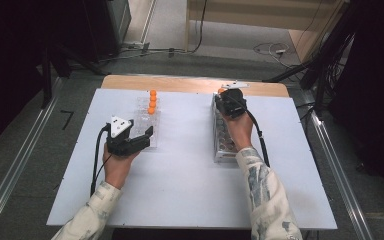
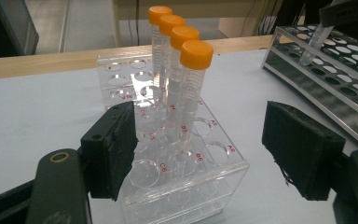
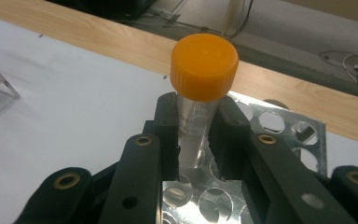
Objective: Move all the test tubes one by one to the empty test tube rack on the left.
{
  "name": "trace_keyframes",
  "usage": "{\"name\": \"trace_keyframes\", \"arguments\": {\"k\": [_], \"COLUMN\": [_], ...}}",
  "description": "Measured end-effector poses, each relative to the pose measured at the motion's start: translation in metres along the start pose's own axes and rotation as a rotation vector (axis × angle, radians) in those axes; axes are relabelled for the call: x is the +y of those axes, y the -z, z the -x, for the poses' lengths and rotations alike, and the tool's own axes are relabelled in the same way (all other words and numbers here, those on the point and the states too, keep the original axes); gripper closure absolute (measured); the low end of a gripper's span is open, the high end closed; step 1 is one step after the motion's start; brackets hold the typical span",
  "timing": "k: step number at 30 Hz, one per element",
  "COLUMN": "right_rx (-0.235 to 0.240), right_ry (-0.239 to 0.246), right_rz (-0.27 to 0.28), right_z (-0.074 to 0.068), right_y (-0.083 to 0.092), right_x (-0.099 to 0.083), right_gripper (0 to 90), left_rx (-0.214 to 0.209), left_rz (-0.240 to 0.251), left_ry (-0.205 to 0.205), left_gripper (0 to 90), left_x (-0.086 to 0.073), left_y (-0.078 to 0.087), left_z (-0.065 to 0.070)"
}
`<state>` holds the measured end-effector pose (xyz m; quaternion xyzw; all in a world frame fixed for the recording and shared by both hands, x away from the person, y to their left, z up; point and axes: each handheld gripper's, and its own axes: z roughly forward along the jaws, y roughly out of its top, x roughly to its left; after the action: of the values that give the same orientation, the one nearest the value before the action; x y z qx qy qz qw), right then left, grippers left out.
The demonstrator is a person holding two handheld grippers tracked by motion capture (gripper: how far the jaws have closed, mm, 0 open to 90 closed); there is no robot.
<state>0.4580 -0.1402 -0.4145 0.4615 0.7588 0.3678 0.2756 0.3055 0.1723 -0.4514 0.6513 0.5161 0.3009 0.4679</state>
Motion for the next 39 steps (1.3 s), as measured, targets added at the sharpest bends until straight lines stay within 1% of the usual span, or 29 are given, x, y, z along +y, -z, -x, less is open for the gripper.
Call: {"name": "trace_keyframes", "arguments": {"k": [2, 9, 12, 14, 18, 22, 25, 29, 32, 34, 39], "right_rx": [-0.002, 0.015, 0.027, 0.036, 0.069, 0.101, 0.139, 0.182, 0.214, 0.235, 0.291], "right_ry": [-0.005, -0.003, -0.003, 0.001, 0.003, 0.028, 0.032, 0.049, 0.069, 0.082, 0.096], "right_rz": [0.017, 0.076, 0.102, 0.109, 0.128, 0.132, 0.131, 0.133, 0.139, 0.133, 0.126], "right_z": [0.001, 0.001, 0.001, 0.0, -0.005, -0.014, -0.021, -0.034, -0.045, -0.054, -0.074], "right_y": [0.005, 0.023, 0.032, 0.036, 0.044, 0.048, 0.05, 0.053, 0.056, 0.058, 0.055], "right_x": [0.002, 0.007, 0.009, 0.009, 0.006, 0.001, -0.005, -0.011, -0.015, -0.018, -0.029], "right_gripper": [71.8, 71.9, 71.8, 71.9, 71.9, 71.9, 71.9, 71.9, 71.9, 71.9, 71.9], "left_rx": [0.001, 0.0, -0.001, -0.002, -0.006, -0.008, -0.012, -0.01, -0.014, -0.02, -0.047], "left_rz": [0.001, 0.007, 0.01, 0.012, 0.006, 0.001, 0.003, 0.007, 0.016, 0.025, 0.047], "left_ry": [-0.002, 0.0, 0.001, -0.001, 0.006, 0.004, -0.001, -0.021, -0.034, -0.044, -0.052], "left_gripper": [26.5, 26.4, 26.4, 26.2, 24.0, 22.6, 21.6, 20.6, 20.8, 21.2, 23.2], "left_x": [0.0, 0.001, 0.001, 0.002, 0.002, 0.002, 0.003, 0.004, 0.005, 0.007, 0.01], "left_y": [0.0, 0.001, 0.002, 0.002, 0.001, 0.001, 0.001, 0.002, 0.004, 0.006, 0.01], "left_z": [0.0, 0.0, 0.0, 0.0, 0.001, 0.002, 0.002, 0.006, 0.01, 0.012, 0.019]}}
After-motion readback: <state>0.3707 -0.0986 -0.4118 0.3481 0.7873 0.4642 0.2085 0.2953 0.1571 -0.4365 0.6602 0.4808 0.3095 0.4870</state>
